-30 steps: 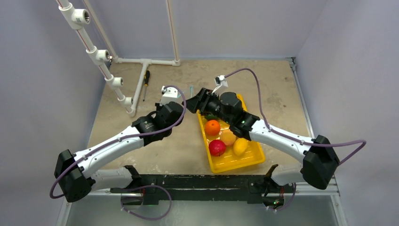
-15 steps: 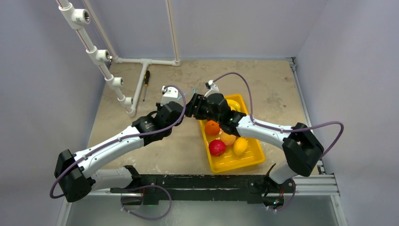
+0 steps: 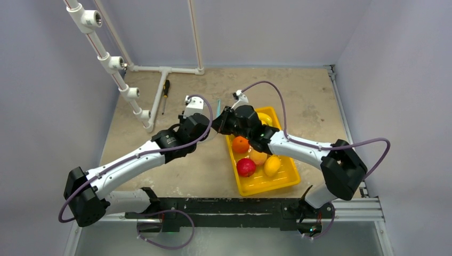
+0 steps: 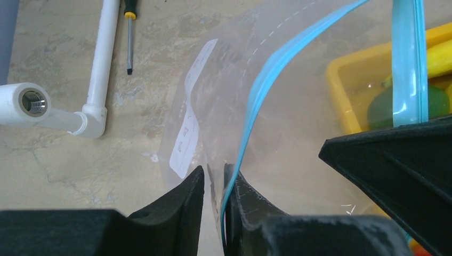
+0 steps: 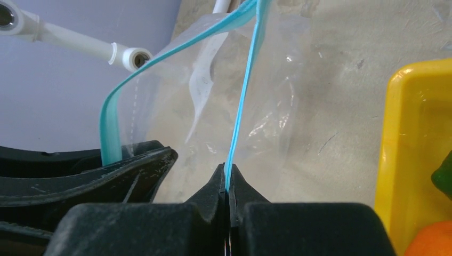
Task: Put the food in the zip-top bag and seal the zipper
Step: Open the zipper of the food storage bag.
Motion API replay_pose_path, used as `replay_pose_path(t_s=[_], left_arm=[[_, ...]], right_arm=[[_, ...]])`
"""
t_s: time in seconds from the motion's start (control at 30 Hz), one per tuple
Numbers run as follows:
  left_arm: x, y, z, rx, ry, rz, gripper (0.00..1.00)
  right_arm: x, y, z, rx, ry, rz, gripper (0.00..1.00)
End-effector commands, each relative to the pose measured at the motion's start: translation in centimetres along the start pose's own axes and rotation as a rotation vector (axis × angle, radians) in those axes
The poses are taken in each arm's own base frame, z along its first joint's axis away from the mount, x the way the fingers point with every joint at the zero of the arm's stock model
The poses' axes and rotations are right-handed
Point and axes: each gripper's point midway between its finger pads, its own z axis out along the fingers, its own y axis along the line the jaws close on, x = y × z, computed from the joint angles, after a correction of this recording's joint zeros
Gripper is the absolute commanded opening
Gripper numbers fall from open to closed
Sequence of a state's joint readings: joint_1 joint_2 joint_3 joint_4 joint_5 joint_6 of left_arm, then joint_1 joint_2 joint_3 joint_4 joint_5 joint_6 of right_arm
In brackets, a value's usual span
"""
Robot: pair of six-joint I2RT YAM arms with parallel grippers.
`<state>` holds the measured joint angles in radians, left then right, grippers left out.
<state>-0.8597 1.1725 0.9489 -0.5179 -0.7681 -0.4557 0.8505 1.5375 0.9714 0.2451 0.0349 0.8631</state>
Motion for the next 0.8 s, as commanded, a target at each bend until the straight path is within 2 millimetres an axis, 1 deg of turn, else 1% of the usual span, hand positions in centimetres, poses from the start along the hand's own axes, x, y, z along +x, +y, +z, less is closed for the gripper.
replay_pose_path(t_s=[0.0,0.13,0.37,0.6,0.77], left_arm=[[-2.8,-0.1,-0.3,-0.018,-0.052,-0.034,0.23],[-3.3,0.0,-0.4,-0.017,-0.061,-0.031,0.28],[-4.1,0.0,-0.5,-0.021,-0.078,-0.026,0.33],[-5.3,-0.2,-0.5,-0.023,-0.099,-0.006,0.35],[-5.7,-0.5,-0.3,-0.023,-0.102,0.013,0.35]], right_arm=[[-3.2,2.0,-1.5,-0.033,-0.103,-0.027,0.00],[-3.0,1.6,-1.8,-0.022,-0.106,-0.029,0.00],[-2.6,1.1,-1.7,0.000,-0.095,-0.064,0.00],[-1.8,1.3,-1.8,0.006,-0.079,-0.094,0.00],[-1.2,1.4,-1.7,0.012,-0.071,-0.095,0.00]])
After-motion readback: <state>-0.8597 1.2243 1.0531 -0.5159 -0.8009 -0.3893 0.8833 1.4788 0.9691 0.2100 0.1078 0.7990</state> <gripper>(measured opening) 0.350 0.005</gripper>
